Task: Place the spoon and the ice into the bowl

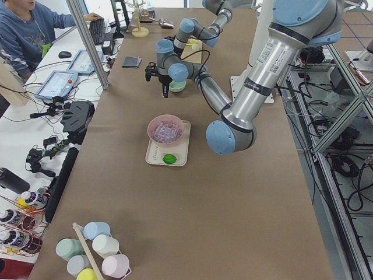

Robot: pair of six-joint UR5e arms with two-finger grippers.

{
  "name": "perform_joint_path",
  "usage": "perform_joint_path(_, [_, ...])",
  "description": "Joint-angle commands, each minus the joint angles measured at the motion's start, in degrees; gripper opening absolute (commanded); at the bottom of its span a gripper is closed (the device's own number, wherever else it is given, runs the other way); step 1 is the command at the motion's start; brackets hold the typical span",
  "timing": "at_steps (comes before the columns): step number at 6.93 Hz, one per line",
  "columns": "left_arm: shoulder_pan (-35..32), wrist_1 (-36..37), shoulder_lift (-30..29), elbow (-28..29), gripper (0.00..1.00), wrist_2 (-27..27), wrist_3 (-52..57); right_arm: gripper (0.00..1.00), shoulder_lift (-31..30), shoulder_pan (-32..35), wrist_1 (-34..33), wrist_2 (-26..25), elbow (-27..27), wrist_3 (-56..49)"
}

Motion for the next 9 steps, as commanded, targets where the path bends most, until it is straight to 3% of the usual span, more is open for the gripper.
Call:
perform_joint_path(1, [3.8, -3.7, -2.2, 2.1, 0.00, 0.2, -3.6, 0.82, 0.6, -0.5, -0.1, -1.0, -0.5, 0.3])
perform_joint_path(2, [4.9, -7.0, -2.7, 3.6, 0.00, 0.2, -6.4, 1.00, 0.4, -0.7, 0.0, -1.1, -0.5, -0.5])
perform_joint_path(4, [6.1, -11.9, -4.2, 6.1, 0.00, 0.2, -8.5, 1.00, -0.4, -0.7, -0.2, 0.5, 1.4, -4.0])
perform_joint_path(6, [7.9, -11.9, -8.2, 8.9, 0.00, 0.4, -10.5, 1.00, -7.2, 3.8, -0.1, 9.1, 8.2, -12.7])
perform_joint_path(8, [10.8, -20.4, -9.3, 13.6, 0.00, 5.1, -13.9, 1.00, -13.8, 8.5, 0.1, 15.9, 13.2, -19.7])
perform_joint_path(9, [11.8, -22.5, -9.9, 15.1, 0.51, 6.5, -15.6, 1.00, -16.4, 10.9, 0.4, 19.0, 14.6, -22.0])
